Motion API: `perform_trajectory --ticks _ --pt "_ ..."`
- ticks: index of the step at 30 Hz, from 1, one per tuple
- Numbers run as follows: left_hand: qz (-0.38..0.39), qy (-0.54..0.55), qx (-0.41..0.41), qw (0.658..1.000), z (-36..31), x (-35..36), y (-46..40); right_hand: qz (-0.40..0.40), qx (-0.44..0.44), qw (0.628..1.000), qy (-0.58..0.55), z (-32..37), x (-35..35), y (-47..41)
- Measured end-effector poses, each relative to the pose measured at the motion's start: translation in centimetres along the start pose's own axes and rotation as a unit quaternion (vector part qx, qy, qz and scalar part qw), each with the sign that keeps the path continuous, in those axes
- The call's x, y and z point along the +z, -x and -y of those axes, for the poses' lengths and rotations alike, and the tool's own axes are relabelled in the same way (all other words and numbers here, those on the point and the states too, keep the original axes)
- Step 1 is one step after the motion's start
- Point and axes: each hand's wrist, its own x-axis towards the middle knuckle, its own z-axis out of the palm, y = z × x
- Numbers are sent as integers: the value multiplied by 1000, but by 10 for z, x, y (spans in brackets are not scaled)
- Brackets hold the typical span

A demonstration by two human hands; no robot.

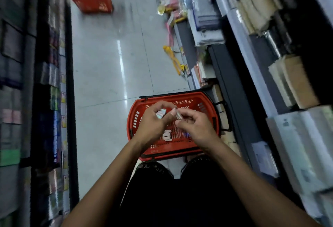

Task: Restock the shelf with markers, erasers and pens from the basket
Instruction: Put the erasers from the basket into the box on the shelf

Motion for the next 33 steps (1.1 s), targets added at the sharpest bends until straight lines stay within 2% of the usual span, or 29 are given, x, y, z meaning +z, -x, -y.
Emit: perform_trajectory --ticks 4,8,13,16,20,22,27,33 --pt "53 -42 47 997 -19 -19 36 -111 -28 993 15 5 34 50" --pt "140 -102 66 983 -37 -17 65 -212 -31 975 56 -2 52 99" --pt "241 -207 143 937 -51 14 90 -303 -20 952 52 -15 50 165" --pt "292 -242 193 905 -54 41 108 -375 2 925 66 -29 42 208" --pt "329 -300 219 868 -48 86 142 -471 32 879 70 -51 39 283" --pt "357 -333 236 840 -45 111 170 -512 50 856 53 -67 42 325" --pt "446 -394 300 745 -33 172 262 -605 59 794 9 -115 63 438" --pt "536 -399 350 656 -6 236 381 -701 79 709 -23 -174 104 576"
